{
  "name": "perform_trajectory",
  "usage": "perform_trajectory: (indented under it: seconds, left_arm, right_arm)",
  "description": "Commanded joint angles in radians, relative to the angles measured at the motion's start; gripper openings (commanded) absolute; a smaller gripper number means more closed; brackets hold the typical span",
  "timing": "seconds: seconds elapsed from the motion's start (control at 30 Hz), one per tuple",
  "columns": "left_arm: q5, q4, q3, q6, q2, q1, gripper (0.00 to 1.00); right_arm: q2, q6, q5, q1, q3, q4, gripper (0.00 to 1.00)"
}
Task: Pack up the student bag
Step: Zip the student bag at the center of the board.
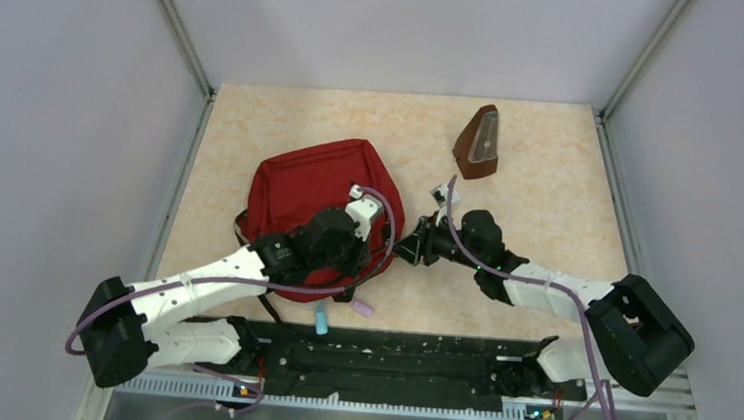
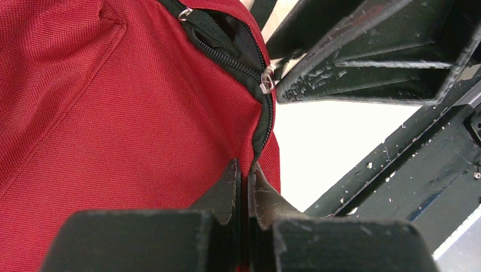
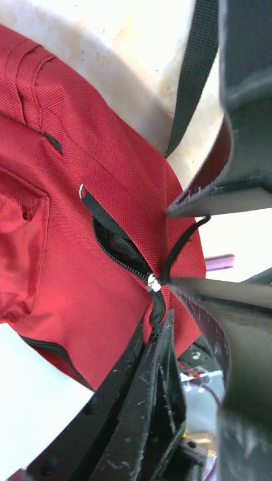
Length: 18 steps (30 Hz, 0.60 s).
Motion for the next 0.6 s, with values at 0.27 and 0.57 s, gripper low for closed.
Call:
perform_trajectory:
  seconds: [0.27, 0.57]
  left_arm:
    - [0.009, -0.036, -0.012, 0.020, -0.037, -0.005, 0.00]
    - [-0.003, -0.072, 0.000, 0.063, 0.019, -0.030, 0.00]
  right_arm:
    - [-0.022, -0.049, 0.005, -0.018, 0.095, -0.058, 0.00]
    - [-0.014, -0.209, 0.321, -0.015, 0.291, -0.311, 0.00]
